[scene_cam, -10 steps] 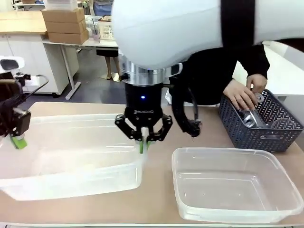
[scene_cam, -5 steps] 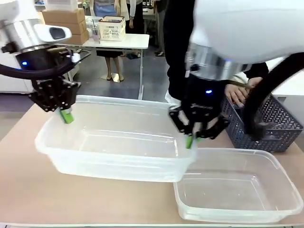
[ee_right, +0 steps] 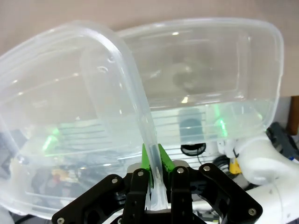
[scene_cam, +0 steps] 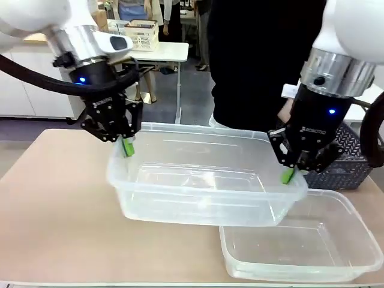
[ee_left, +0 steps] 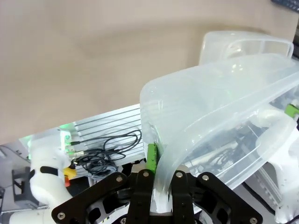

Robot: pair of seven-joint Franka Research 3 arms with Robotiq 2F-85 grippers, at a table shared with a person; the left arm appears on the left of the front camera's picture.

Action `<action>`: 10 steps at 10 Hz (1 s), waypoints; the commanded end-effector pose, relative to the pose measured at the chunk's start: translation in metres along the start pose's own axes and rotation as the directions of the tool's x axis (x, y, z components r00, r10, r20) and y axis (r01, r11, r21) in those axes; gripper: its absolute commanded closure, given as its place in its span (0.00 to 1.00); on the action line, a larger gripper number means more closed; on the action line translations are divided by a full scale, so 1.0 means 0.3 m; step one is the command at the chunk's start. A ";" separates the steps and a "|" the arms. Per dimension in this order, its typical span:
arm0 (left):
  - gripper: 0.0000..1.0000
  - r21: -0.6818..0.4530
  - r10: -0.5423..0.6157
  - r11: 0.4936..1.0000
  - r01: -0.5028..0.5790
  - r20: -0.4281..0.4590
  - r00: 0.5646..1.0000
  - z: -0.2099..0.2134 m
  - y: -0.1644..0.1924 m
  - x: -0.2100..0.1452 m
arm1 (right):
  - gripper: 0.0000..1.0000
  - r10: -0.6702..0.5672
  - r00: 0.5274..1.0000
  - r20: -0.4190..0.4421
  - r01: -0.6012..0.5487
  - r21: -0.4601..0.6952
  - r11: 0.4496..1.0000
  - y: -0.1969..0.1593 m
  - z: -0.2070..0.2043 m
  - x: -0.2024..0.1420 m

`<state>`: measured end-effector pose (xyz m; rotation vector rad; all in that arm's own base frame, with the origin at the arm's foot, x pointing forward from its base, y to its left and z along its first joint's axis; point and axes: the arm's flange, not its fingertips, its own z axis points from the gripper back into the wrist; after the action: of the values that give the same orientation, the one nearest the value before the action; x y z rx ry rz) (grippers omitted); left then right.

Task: Sort the waste into each basket.
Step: Pick up the Organizing box on the left side of the table and lift it.

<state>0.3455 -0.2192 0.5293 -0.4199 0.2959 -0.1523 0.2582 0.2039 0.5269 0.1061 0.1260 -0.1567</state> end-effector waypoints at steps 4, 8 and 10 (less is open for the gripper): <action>0.94 -0.036 0.043 0.999 -0.039 0.106 0.993 -0.032 0.020 -0.080 | 0.94 -0.013 1.000 0.000 0.013 0.043 0.999 0.020 -0.021 0.098; 0.94 0.010 0.037 0.999 -0.038 0.099 0.994 -0.047 0.031 -0.049 | 0.94 -0.003 1.000 -0.013 0.004 0.015 1.000 -0.001 -0.012 0.065; 0.94 0.010 0.037 0.999 -0.038 0.099 0.994 -0.047 0.031 -0.049 | 0.94 -0.003 1.000 -0.013 0.004 0.015 1.000 -0.001 -0.012 0.065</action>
<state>0.3297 -0.2138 0.5109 -0.3995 0.2148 -0.0808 0.2744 0.2078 0.5197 0.1181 0.1372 -0.1495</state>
